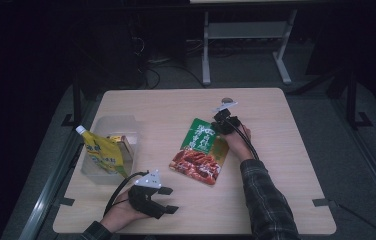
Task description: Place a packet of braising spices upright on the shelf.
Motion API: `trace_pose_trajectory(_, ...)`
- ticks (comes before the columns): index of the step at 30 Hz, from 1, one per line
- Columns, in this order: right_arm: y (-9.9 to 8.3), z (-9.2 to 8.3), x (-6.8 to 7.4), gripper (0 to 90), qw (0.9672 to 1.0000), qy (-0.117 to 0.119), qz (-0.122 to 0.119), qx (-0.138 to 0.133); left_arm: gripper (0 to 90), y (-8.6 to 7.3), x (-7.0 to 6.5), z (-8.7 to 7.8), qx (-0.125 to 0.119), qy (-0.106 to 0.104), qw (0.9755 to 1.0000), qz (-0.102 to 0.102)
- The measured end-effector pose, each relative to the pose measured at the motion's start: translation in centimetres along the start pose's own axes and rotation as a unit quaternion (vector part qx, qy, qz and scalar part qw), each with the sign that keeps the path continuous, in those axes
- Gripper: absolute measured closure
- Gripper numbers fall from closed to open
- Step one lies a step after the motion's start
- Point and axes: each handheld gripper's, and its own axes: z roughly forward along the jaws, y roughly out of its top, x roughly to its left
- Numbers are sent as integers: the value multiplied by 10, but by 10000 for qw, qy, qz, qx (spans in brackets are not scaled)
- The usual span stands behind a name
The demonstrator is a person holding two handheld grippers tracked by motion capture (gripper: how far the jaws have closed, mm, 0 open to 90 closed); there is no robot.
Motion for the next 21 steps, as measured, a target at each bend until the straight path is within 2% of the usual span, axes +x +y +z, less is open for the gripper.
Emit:
trace_pose_trajectory(2, -4, 4, 0, 900, 9999, -57, -8, 162, 330, 0, 1, -1, -21, 3, 10000, 5)
trace_pose_trajectory(5, -6, 5, -1, 900, 9999, 17, 33, 124, 330, 0, 1, 0, -8, 2, 10000, -2)
trace_pose_trajectory(9, -4, 4, 4, 900, 9996, 21, -228, 190, 330, 0, 0, 0, -12, -1, 10000, -1)
trace_pose_trajectory(14, -5, 0, 6, 900, 9990, 7, -306, 326, 330, 0, 0, 0, -8, -5, 10000, 0)
trace_pose_trajectory(15, -6, -1, 7, 900, 9986, -1, -382, 365, 330, 0, 0, 0, -8, -4, 10000, -2)
trace_pose_trajectory(17, -9, -6, 9, 900, 9978, -26, -535, 400, 330, 0, 0, 0, -6, 1, 10000, 0)
trace_pose_trajectory(21, -20, -16, 13, 900, 9974, 50, -617, 367, 330, 0, 1, -1, -33, 39, 10000, 14)
